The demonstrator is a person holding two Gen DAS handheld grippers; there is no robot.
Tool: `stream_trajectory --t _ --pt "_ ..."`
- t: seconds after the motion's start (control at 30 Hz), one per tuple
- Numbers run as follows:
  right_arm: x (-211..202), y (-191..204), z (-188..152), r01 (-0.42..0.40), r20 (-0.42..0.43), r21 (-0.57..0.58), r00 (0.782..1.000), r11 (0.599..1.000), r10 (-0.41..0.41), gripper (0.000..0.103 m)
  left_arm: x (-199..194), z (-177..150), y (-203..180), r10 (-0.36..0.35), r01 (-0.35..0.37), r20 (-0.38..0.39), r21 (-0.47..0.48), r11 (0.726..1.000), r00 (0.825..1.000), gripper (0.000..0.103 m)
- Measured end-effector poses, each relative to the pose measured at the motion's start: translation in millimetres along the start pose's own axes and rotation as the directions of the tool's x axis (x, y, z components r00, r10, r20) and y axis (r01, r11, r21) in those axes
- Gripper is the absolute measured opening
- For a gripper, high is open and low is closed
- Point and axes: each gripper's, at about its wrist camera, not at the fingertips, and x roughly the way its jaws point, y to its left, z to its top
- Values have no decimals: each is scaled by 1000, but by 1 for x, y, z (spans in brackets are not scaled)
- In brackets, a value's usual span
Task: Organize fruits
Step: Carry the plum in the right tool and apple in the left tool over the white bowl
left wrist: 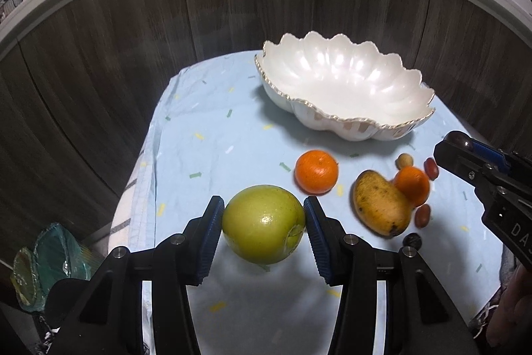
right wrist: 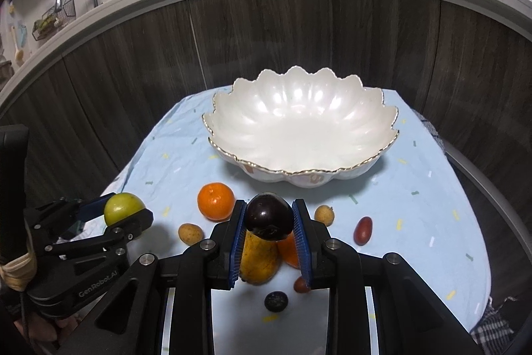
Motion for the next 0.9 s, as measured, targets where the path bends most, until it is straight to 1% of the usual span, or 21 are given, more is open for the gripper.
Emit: stream_trajectory --t 0.4,0.9 --pt "-21 -14 15 7 54 25 998 1000 -8 29 -25 27 -20 -12 10 64 26 1000 998 49" --pt "-26 -34 35 25 95 40 995 999 -29 29 -30 61 -39 -33 27 111 47 999 993 48"
